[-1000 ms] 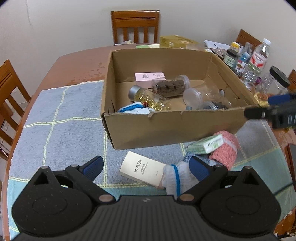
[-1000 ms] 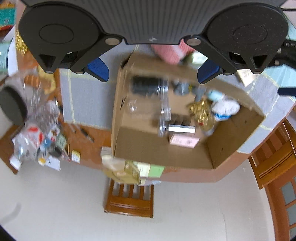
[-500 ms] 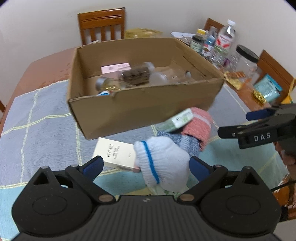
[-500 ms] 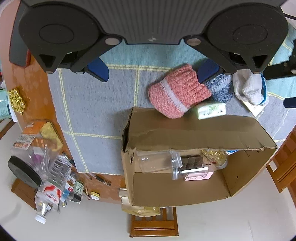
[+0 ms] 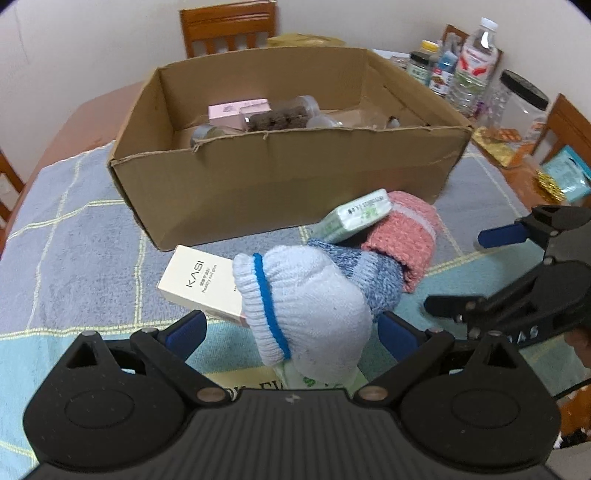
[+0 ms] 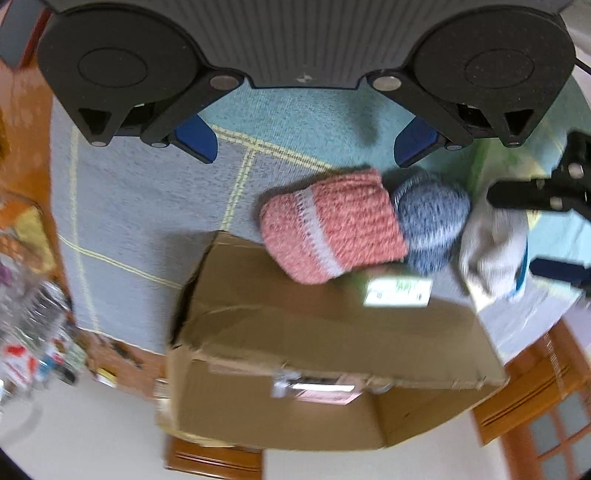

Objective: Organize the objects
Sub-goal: 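Return both grippers to the socks remaining on the towel, then grasp the pink sock with the right gripper while the left grasps the white-blue sock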

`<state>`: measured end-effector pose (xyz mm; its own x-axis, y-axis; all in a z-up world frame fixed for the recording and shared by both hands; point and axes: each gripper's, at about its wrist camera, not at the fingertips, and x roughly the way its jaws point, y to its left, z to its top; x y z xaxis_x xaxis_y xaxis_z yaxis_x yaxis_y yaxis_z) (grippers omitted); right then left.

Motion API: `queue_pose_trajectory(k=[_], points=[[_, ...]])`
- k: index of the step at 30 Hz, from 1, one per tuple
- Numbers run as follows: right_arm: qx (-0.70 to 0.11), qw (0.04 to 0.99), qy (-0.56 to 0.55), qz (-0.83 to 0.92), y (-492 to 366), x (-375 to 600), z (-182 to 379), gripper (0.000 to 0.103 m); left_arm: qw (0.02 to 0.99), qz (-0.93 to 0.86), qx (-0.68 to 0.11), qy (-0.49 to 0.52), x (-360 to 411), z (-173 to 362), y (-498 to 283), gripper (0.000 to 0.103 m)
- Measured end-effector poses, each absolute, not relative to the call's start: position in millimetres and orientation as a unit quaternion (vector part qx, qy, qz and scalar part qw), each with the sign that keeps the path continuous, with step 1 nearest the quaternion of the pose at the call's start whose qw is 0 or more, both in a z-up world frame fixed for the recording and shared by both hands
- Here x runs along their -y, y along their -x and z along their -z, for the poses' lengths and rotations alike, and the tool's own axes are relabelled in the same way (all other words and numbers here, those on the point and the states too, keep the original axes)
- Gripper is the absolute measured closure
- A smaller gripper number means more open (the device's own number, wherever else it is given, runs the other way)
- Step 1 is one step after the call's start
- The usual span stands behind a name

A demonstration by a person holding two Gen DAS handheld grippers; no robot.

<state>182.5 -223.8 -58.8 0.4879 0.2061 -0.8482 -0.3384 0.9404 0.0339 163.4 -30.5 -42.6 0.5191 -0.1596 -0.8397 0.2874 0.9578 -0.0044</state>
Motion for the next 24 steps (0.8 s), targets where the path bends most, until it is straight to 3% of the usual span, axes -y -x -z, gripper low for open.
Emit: queue_pose_trajectory(k=[24], points=[[-0.405,0.852,0.143,-0.3,-222,219,84,0.0,0.89,0.079,-0.449,0.011,36,54,-156,0.012]])
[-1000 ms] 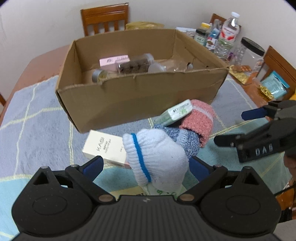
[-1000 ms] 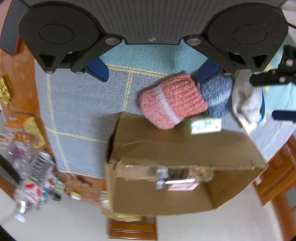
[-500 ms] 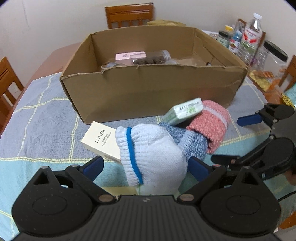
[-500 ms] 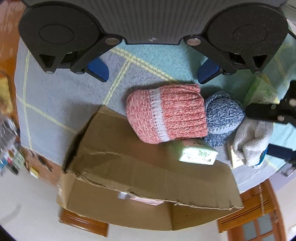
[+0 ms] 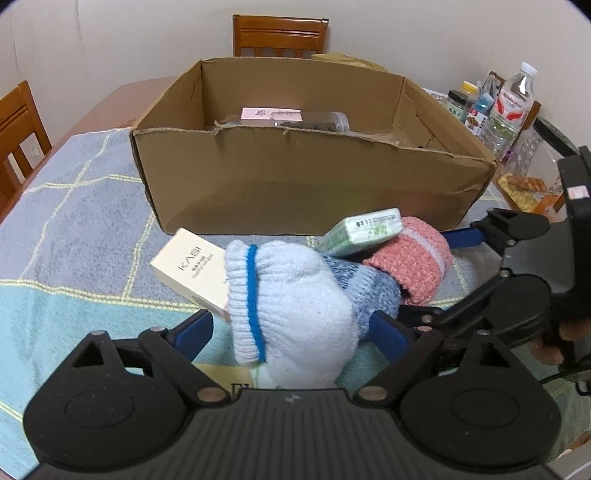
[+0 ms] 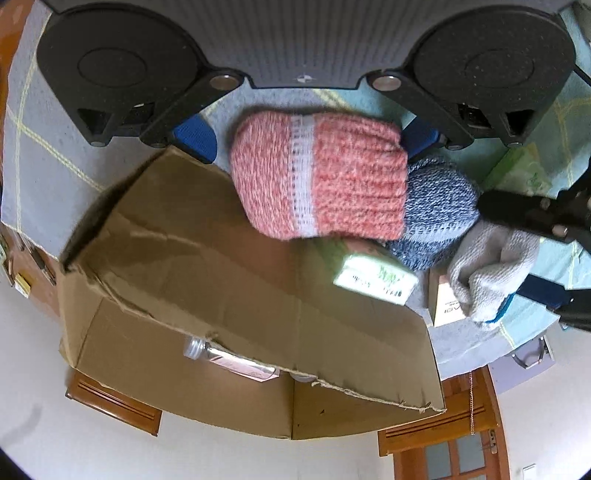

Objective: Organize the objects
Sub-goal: 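Grasp the pink sock with the right gripper while the left grasps the white-blue sock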

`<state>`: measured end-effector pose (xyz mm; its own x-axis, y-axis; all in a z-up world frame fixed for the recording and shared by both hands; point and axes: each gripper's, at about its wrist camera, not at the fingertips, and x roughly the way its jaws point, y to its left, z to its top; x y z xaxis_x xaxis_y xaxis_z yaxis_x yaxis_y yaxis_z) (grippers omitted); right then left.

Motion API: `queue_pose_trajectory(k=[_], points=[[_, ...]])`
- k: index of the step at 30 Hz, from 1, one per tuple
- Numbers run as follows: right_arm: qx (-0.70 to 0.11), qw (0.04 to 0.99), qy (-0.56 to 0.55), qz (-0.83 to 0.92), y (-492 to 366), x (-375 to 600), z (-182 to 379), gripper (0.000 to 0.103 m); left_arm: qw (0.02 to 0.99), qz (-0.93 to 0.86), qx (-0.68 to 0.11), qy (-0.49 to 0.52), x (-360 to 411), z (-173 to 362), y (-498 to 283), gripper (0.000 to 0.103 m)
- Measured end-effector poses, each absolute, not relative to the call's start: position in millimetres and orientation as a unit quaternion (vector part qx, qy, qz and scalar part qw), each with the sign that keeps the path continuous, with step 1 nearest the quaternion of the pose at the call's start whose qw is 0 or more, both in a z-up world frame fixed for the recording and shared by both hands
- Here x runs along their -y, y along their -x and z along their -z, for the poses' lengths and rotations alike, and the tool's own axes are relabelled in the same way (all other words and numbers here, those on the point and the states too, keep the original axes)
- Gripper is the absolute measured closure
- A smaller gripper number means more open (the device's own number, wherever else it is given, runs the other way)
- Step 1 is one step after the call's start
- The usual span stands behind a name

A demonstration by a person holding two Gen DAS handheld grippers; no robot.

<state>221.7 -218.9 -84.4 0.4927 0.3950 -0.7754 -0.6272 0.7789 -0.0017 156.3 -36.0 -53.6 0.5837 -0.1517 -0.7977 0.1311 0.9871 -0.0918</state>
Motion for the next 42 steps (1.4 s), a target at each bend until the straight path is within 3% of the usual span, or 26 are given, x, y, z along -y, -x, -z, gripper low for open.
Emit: queue_pose_trajectory(k=[7,10,22,24,42], points=[[-0.397,0.858,0.139,-0.296,-229,212,87,0.0,0.888,0.103,-0.448,-0.008,42,58,-158,0.021],[-0.397,0.858,0.138,-0.295,-226,213,88,0.0,0.888,0.107,-0.447,-0.005,36,56,-155,0.029],[-0.395,0.865,0.13,-0.282,-222,214,88,0.0,0.892,0.122,-0.434,0.04,24,58,-161,0.031],[-0.396,0.865,0.129,-0.279,-223,213,89,0.0,0.893,0.119,-0.432,0.045,21,57,-160,0.038],[-0.421,0.869,0.118,-0.231,-225,204,87,0.001,0.891,0.101,-0.44,0.044,15,53,-159,0.039]])
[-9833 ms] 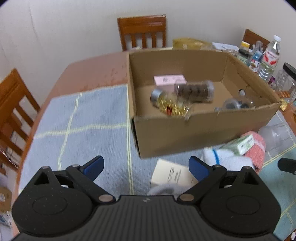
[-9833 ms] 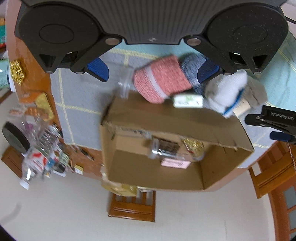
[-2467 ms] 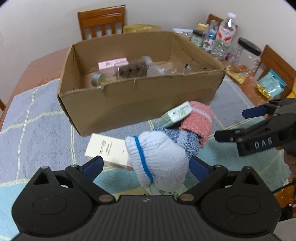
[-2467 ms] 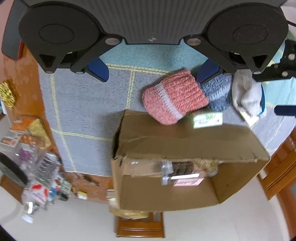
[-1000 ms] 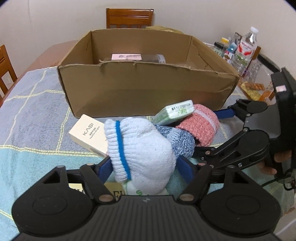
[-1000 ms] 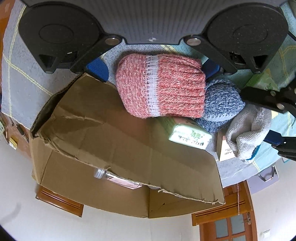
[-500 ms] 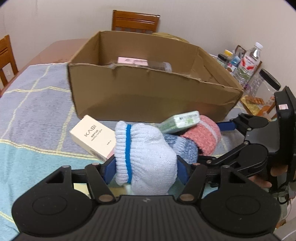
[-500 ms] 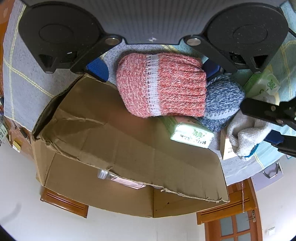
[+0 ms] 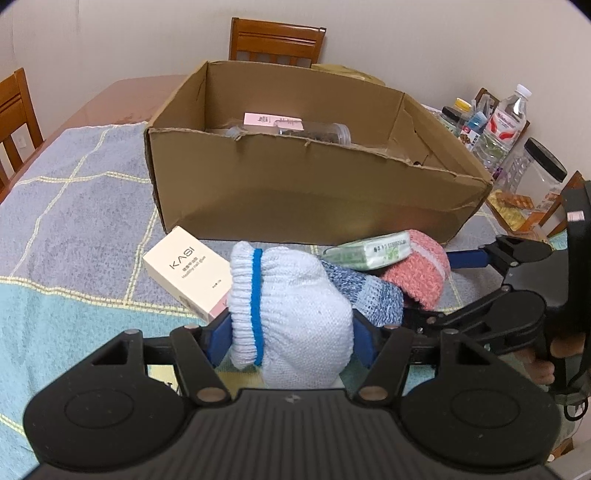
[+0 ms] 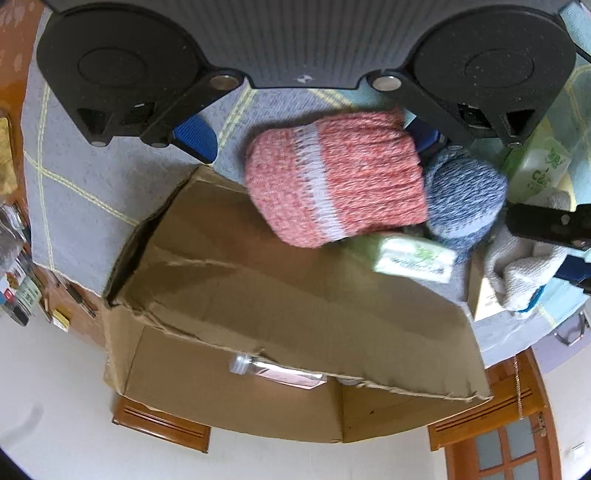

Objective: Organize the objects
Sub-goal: 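Grasp the pink sock with the right gripper while the left grasps the white-blue sock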

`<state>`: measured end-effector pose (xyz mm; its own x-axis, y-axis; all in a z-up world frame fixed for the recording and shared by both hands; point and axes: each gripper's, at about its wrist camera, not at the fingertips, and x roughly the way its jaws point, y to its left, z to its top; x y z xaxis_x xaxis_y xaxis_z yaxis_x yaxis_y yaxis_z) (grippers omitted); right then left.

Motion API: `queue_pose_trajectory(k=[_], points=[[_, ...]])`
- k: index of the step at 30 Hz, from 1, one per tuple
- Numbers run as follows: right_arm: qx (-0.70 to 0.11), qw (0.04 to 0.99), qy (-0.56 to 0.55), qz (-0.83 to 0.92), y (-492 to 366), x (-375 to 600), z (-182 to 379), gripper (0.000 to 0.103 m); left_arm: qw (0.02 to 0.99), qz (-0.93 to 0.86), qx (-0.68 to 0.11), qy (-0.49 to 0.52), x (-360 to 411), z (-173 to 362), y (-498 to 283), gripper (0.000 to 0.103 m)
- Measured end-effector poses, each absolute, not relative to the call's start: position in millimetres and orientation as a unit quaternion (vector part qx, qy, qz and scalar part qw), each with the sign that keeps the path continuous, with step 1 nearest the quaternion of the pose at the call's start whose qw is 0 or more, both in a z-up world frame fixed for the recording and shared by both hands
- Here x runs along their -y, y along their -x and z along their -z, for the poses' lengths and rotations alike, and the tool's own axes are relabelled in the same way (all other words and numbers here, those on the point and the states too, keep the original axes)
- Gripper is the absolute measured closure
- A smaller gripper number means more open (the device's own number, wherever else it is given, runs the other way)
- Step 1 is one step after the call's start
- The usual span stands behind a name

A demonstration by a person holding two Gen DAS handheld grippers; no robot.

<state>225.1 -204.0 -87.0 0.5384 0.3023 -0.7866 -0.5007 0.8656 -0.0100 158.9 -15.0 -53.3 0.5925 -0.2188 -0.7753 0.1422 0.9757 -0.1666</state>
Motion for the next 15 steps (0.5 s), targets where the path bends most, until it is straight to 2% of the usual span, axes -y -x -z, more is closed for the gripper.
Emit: queue_pose_trajectory(k=[6,15], points=[[-0.389,0.866,0.171,-0.263,-224,183,86,0.006,0.89,0.1,-0.442,0.042,15,50,-161,0.039],[-0.423,0.86,0.141,-0.249,-225,190,78,0.02,0.883,0.103,-0.457,0.028,18,42,-165,0.039]])
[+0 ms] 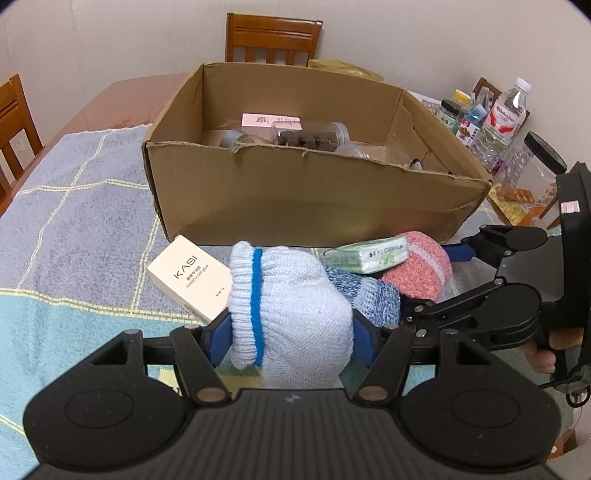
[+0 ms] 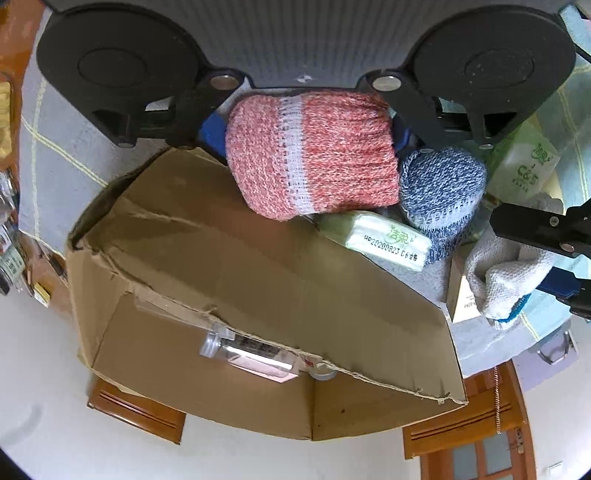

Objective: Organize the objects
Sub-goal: 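Grasp the pink sock with the right gripper while the left grasps the white-blue sock, then lift both socks over the cardboard box and lower them in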

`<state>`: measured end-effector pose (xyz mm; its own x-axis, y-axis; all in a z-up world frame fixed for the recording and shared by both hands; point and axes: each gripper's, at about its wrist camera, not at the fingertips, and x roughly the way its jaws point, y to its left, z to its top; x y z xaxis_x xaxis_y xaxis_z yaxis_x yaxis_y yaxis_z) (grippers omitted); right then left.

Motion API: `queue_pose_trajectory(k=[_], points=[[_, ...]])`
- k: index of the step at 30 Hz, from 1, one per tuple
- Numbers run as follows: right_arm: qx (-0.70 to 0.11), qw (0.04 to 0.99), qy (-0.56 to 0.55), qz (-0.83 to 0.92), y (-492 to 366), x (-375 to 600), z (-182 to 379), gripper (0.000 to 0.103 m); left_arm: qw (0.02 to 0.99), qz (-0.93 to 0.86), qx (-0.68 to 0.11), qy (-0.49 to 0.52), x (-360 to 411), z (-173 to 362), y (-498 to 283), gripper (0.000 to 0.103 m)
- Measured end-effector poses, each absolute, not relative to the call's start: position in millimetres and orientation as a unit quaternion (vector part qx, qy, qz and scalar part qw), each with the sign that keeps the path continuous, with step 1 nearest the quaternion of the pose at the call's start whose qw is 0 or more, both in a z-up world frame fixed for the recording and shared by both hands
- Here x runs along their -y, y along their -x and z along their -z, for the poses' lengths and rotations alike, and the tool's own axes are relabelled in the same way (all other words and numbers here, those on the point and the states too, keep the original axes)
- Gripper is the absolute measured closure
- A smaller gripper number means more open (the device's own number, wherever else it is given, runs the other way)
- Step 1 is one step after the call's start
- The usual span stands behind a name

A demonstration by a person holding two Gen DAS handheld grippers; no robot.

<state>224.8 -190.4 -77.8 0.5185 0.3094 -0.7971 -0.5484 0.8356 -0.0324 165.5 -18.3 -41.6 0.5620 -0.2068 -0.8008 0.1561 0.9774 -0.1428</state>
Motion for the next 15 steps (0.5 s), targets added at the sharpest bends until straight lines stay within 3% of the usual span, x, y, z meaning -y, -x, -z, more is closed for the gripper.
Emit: queue_pose_trajectory(k=[5,15], points=[[-0.437,0.858,0.128,-0.237,-228,191,68,0.026,0.88,0.112,-0.462,0.018,20,33,-169,0.039],[-0.448,0.86,0.119,-0.216,-212,211,39,0.027,0.873,0.145,-0.465,-0.015,22,10,-174,0.039]])
